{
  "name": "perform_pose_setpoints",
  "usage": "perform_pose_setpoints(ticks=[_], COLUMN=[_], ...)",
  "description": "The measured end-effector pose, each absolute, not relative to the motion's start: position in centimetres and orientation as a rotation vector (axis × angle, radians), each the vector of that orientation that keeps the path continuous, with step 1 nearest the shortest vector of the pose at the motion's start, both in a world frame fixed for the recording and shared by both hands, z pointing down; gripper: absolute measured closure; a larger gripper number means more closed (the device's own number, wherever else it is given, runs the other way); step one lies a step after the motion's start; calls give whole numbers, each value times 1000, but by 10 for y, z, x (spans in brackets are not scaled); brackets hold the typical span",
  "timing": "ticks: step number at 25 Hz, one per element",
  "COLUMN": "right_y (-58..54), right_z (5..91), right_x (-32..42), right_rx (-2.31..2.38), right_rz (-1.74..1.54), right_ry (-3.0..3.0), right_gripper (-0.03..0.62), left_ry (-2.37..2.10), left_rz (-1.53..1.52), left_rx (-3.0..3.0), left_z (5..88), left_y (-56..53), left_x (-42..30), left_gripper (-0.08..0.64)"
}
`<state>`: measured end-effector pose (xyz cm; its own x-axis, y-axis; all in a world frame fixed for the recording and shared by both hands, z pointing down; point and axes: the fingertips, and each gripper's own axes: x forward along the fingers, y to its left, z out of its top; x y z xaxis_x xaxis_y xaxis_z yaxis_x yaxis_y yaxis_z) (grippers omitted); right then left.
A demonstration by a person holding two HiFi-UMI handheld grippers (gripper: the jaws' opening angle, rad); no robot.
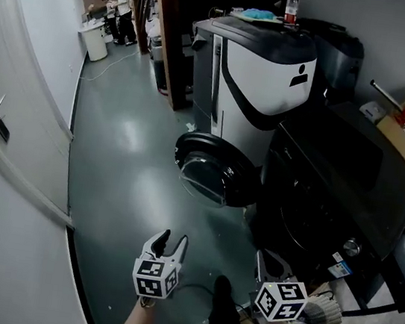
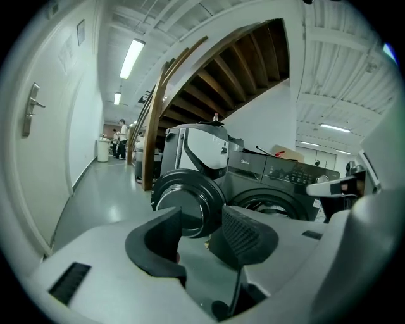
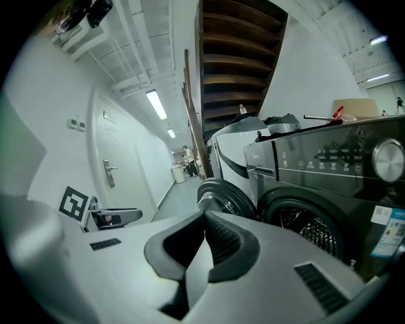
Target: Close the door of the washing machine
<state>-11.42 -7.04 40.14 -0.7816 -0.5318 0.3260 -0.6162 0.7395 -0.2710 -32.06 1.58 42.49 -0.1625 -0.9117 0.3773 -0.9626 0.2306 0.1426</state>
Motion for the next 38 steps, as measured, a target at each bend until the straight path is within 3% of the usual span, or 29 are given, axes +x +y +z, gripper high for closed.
perform_pose_setpoints(ticks=[12, 26, 38], right_y=[-216, -348, -384], right_z=[430, 453, 480], right_x=[-217, -298, -315], right_rx=[798, 756, 732], right_rz=[565, 562, 609], right_ry=[-2696, -2677, -2629], right_gripper=[584, 584, 584], left_ry=[-2133, -2018, -1705], left_rz=[292, 628, 1278], left_rx=[1751, 1808, 1937], left_z=[433, 473, 491], left_y=[-167, -341, -430], left_x=[-413, -500, -528], left_gripper=[334, 319, 313])
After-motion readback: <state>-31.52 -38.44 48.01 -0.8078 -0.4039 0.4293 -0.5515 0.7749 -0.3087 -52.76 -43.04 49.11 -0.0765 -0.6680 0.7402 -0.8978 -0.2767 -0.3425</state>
